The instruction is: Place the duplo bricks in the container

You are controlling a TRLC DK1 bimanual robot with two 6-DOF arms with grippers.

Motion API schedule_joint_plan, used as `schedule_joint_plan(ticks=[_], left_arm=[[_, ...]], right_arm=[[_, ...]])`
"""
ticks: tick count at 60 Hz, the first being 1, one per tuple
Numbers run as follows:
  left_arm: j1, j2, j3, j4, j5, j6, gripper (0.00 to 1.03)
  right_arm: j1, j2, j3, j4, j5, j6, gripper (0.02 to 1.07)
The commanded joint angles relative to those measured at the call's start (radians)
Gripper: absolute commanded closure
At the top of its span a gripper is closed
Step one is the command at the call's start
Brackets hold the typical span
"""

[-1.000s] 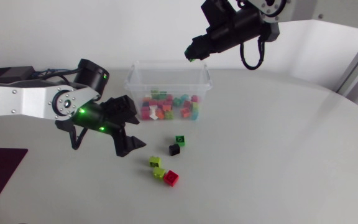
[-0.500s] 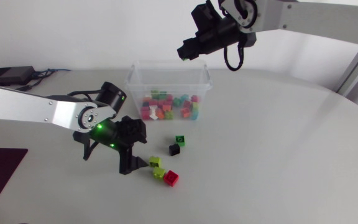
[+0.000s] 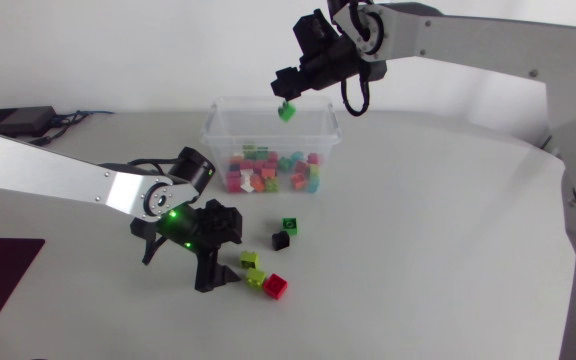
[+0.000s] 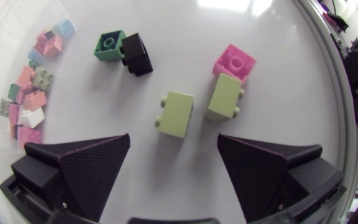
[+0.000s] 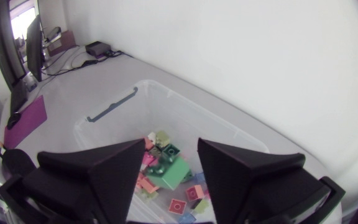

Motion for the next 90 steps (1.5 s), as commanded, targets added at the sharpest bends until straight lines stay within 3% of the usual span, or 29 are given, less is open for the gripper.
schedule_joint_plan(ticks=[1,16,27,37,46,57,68,90], left_arm=[[-0.015,0.022,-0.001,-0.005,0.015,0.037,0.06],[-0.032,0.042,0.036,0.008,0.026,0.039,0.06],[-0.045,0.065,0.056,0.011,0.03,0.046,0.13],[-0.053,0.076,0.071,0.009,0.033,0.046,0.39],[-0.055,0.08,0.079,0.009,0.043,0.045,0.75],[-0.048,0.089,0.082,-0.025,0.043,0.036,0.79],[-0.033,0.088,0.103,-0.14,0.041,0.048,0.81],[0.057,-0.075,0.129,-0.193,0.04,0.019,0.81]], right_arm=[[-0.002,0.002,-0.004,0.008,0.009,0.028,0.11],[-0.002,-0.135,-0.178,0.009,-0.016,0.006,0.11],[0.018,-0.268,-0.375,0.011,-0.031,-0.029,0.11],[0.048,-0.363,-0.545,0.013,-0.034,-0.054,0.11],[0.096,-0.432,-0.666,0.011,-0.032,-0.069,0.11],[0.153,-0.485,-0.8,-0.029,-0.032,-0.093,0.11],[0.226,-0.465,-0.872,-0.103,-0.023,-0.118,0.11],[0.331,-0.281,-0.806,-0.21,0.047,-0.123,0.12]])
